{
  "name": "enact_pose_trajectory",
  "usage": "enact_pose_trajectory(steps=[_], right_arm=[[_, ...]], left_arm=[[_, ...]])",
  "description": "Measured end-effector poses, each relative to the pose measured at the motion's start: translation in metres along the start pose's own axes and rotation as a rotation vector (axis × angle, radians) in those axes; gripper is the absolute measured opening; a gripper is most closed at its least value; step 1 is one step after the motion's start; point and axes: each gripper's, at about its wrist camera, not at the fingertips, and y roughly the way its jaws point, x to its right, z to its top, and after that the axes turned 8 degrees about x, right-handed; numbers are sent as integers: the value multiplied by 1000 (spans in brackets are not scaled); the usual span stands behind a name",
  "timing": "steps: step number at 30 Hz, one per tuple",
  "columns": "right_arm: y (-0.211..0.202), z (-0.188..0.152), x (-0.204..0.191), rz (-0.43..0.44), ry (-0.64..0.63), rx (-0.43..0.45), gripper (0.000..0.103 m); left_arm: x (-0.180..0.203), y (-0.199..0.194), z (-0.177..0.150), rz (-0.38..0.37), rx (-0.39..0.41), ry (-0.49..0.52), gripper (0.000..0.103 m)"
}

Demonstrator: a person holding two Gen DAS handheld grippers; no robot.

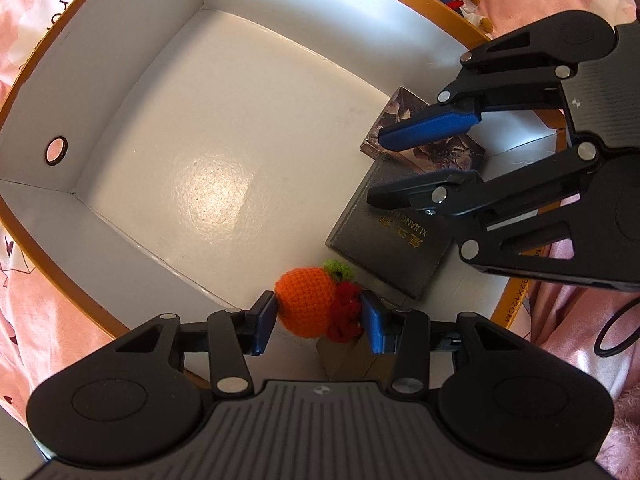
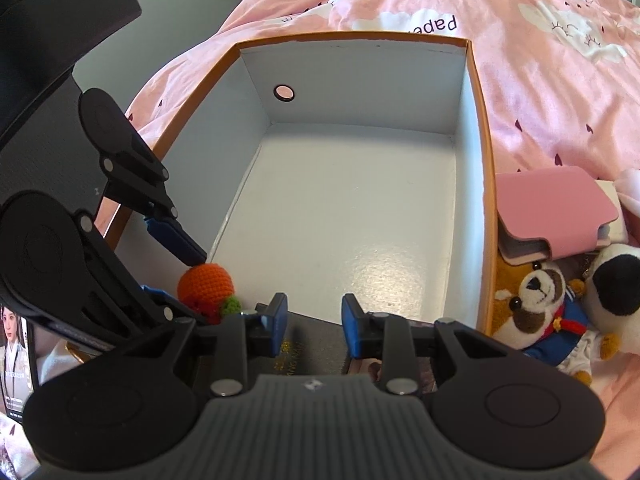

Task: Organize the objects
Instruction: 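Lower the orange fruit into the white box with the left gripper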

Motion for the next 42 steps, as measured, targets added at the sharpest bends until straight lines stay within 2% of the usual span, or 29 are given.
enact_pose_trajectory(steps=[12, 16, 21, 27, 30, 33, 35, 39, 40, 42], right_arm=[[5, -1, 1, 15, 11, -16, 32], [9, 2, 1, 18, 18, -22, 32], [11, 6, 6, 43, 51, -28, 32], [22, 14, -5, 122, 54, -58, 32], [34, 20, -16, 133, 33, -77, 32], [50, 25, -25, 152, 33, -124, 33], [59, 24, -28, 180, 56, -153, 44], [70, 22, -33, 193, 41, -201, 43], [70, 22, -34, 202, 32, -207, 37], [71, 22, -38, 224, 3, -211, 36]], left_arm=[[-2, 5, 3, -7, 4, -18, 58], [-4, 3, 2, -20, 30, -43, 59], [-7, -24, -13, -42, 168, -131, 59], [-13, -65, -46, 8, 350, -261, 59], [-22, -87, -62, 25, 458, -355, 59], [-31, -101, -76, 49, 530, -441, 58], [-35, -106, -77, 54, 555, -474, 58], [-43, -110, -85, 64, 576, -506, 58], [-44, -109, -86, 64, 579, -511, 58], [-45, -107, -89, 60, 580, -516, 58]])
